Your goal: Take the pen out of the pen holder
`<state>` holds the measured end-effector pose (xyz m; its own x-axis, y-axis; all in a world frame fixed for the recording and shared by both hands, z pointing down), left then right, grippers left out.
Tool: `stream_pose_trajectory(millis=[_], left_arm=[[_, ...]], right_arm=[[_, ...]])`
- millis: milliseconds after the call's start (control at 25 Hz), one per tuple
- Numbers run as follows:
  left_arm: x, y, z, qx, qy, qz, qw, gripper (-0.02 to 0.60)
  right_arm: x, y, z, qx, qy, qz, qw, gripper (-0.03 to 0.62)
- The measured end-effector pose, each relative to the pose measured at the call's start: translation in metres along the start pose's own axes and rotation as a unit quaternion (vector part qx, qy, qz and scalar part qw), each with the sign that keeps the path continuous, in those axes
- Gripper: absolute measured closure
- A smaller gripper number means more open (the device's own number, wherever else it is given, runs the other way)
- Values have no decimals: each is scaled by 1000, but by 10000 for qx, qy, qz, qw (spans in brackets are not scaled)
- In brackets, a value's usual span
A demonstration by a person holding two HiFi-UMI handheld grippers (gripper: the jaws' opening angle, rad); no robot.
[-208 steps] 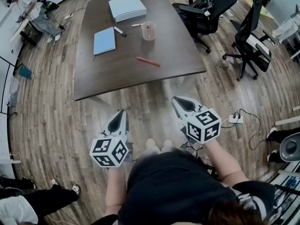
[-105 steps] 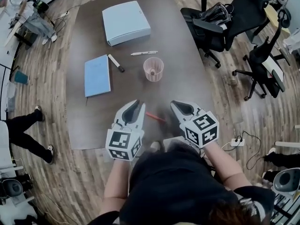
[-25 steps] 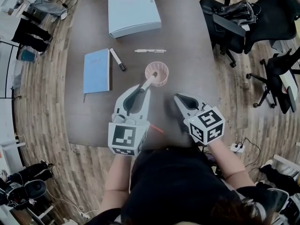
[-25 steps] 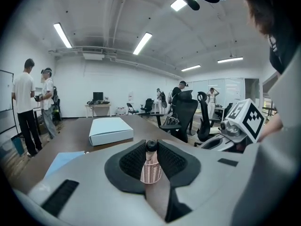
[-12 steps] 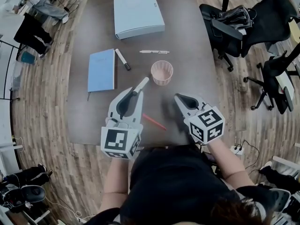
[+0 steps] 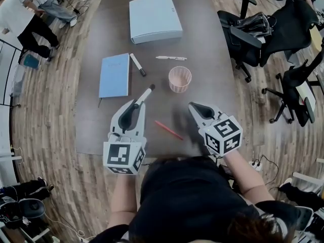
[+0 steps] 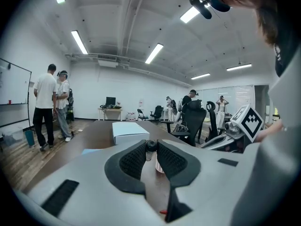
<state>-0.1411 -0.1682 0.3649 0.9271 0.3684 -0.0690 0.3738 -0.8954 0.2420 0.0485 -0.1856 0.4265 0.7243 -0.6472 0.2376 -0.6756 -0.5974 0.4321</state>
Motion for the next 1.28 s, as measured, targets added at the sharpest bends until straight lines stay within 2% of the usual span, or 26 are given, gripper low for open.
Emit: stream_pose_trajectory(millis=[800, 1280], left_arm=[[-34, -56, -37, -300, -285, 673, 9969, 494], [-40, -73, -53, -408, -493, 875, 9941, 494]], right_arm=[[-25, 1, -2, -29, -95, 87, 9999, 577], [-34, 2, -4, -81, -149, 148, 9997, 577]])
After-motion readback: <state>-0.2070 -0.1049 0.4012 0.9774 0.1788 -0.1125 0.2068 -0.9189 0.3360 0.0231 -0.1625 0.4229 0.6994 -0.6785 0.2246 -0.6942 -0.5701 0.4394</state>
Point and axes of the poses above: the fingertips, and each gripper's own axes: y forward along the fingers, x to its right, z out of its top, the point moved 4 cm from there along -y, backward along the fingers, and after that the axes turned 1 degree about x, right-handed, at the moved point
